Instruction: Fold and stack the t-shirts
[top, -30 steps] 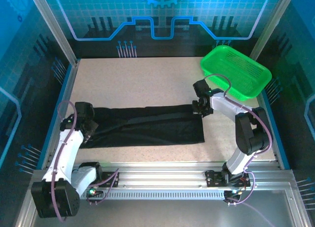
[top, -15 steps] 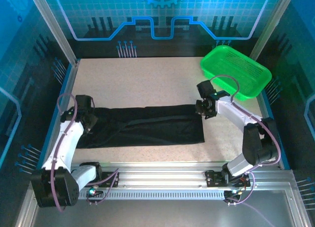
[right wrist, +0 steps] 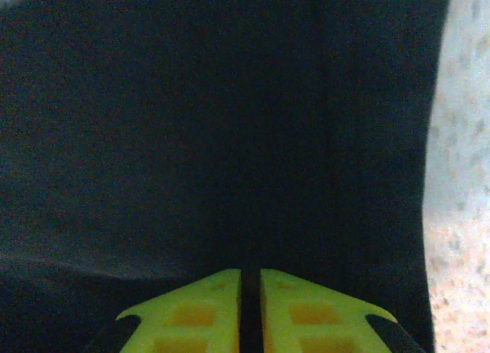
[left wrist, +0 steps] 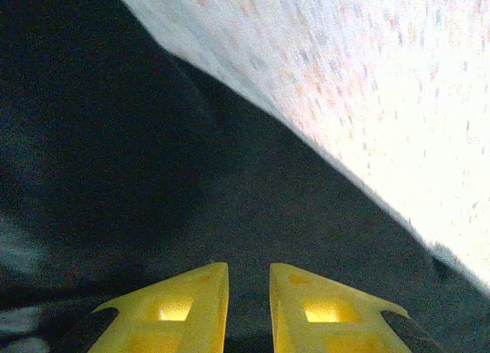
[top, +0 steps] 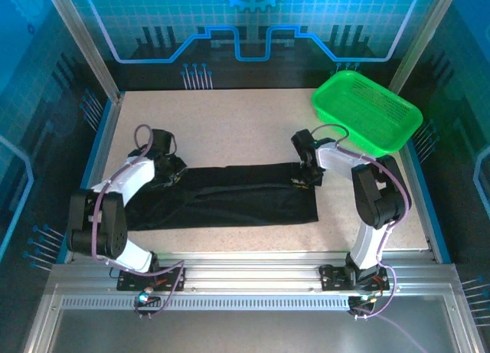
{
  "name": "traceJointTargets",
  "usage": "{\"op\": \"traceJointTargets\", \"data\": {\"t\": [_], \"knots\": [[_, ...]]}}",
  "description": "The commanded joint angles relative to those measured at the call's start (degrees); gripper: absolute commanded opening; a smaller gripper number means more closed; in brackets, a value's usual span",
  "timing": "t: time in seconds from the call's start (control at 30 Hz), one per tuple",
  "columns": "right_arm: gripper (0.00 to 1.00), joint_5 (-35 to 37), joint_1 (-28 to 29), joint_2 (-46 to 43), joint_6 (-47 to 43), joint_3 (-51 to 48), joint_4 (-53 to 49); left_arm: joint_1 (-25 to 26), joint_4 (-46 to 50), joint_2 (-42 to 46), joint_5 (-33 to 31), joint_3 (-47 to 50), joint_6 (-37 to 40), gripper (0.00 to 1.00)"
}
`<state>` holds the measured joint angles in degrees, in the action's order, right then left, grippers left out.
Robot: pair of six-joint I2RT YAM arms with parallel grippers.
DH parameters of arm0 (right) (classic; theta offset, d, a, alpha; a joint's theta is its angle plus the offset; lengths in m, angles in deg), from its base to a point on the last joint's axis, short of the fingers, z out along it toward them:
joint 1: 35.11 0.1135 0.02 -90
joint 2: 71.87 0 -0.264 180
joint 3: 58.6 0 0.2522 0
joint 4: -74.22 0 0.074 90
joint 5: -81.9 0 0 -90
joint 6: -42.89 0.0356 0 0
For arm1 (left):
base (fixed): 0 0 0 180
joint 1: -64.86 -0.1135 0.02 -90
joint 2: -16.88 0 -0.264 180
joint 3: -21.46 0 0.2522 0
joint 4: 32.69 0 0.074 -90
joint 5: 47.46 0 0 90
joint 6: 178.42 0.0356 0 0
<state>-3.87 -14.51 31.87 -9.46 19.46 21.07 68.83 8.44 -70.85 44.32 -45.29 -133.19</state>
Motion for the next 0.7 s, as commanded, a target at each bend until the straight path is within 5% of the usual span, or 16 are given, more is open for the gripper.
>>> {"op": "traceJointTargets", "data": {"t": [0.0,0.37,0.67], "knots": [[0.13,-0.03,-0.96,-4.12,-0.96,-3.80,-1.94,2.10,-0.69,-1.27,5.99,0.42,3.28,0.22],[0.15,3.42,0.11,-4.43,-3.46,4.80,-4.71,2.98,13.78,-5.55,11.06,-4.34,6.90,0.11],[0.16,-0.24,7.34,5.28,0.95,11.03,-5.83,3.64,10.92,-11.91,9.39,-14.20,0.43,0.11]]}}
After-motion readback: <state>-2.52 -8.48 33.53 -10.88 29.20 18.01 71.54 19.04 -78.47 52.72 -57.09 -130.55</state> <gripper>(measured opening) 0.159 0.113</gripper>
